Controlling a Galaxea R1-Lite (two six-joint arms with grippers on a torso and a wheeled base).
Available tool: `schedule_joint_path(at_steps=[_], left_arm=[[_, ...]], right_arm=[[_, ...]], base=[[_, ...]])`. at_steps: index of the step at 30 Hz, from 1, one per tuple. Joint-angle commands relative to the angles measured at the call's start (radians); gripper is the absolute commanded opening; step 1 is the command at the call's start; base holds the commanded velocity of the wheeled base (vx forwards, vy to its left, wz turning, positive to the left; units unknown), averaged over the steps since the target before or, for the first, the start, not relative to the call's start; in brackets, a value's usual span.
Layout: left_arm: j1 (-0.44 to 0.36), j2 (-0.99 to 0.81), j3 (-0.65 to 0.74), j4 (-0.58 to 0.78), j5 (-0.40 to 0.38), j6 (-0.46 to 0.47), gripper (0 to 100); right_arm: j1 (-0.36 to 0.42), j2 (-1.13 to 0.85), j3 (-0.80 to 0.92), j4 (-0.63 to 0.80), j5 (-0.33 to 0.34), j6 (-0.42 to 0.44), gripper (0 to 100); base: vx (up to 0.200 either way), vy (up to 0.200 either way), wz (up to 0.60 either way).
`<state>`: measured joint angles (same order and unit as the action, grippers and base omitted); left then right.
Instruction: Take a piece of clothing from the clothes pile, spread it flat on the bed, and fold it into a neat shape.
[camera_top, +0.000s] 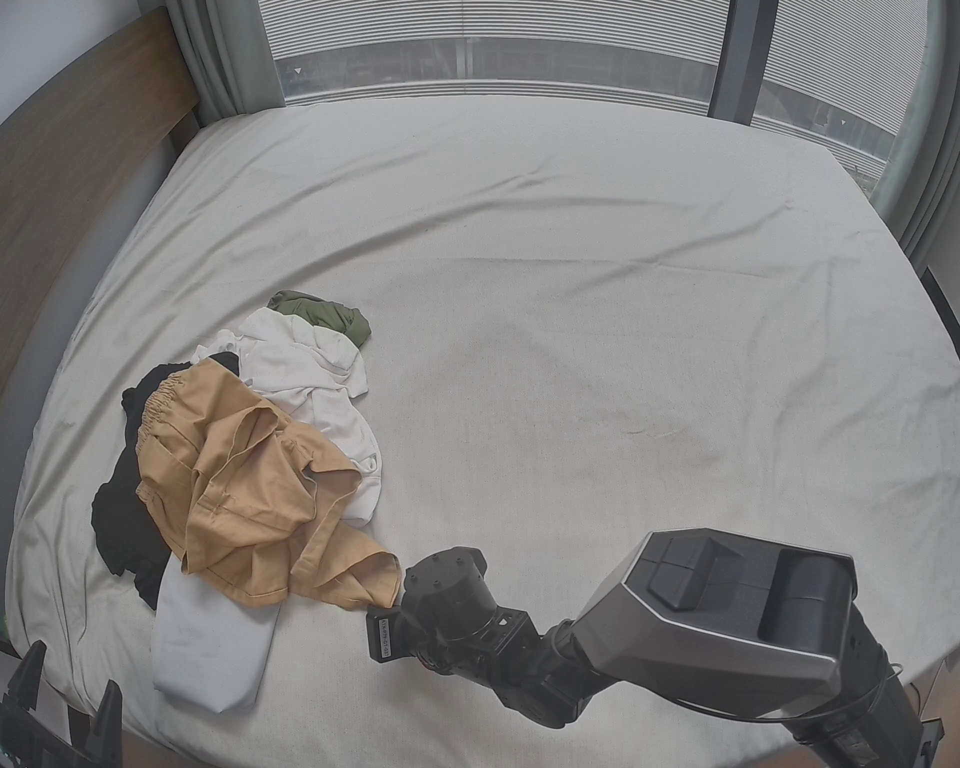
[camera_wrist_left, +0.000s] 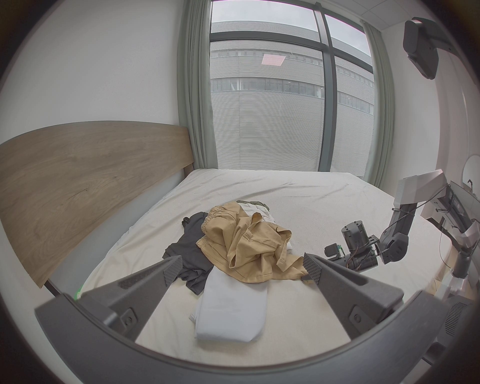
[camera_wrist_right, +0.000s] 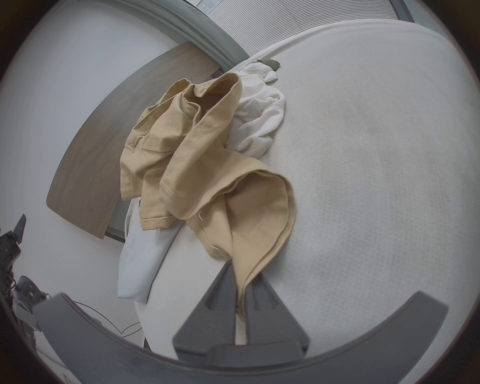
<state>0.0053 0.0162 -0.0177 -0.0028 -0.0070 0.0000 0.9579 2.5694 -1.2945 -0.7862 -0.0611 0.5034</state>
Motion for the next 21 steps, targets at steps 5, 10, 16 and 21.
schedule_joint_path(at_steps=[5, 10, 16, 21], left_arm=[[0.001, -0.015, 0.018, 0.0, -0.001, 0.002, 100], [0.001, -0.015, 0.018, 0.0, -0.001, 0.002, 100], [0.001, -0.015, 0.018, 0.0, -0.001, 0.002, 100], [0.001, -0.015, 0.018, 0.0, -0.001, 0.002, 100]], right_arm=[[-0.021, -0.117, 0.136, 0.002, -0.003, 0.0, 0], [-0.028, -0.186, 0.233, 0.01, -0.003, -0.002, 0], [-0.051, -0.259, 0.325, 0.015, -0.003, -0.003, 0], [-0.073, -0.322, 0.389, 0.036, -0.002, -0.003, 0]], base=[[0.0, 0.0, 0.0], [0.0, 0.0, 0.0], [0.0, 0.0, 0.0], [0.0, 0.0, 0.0]])
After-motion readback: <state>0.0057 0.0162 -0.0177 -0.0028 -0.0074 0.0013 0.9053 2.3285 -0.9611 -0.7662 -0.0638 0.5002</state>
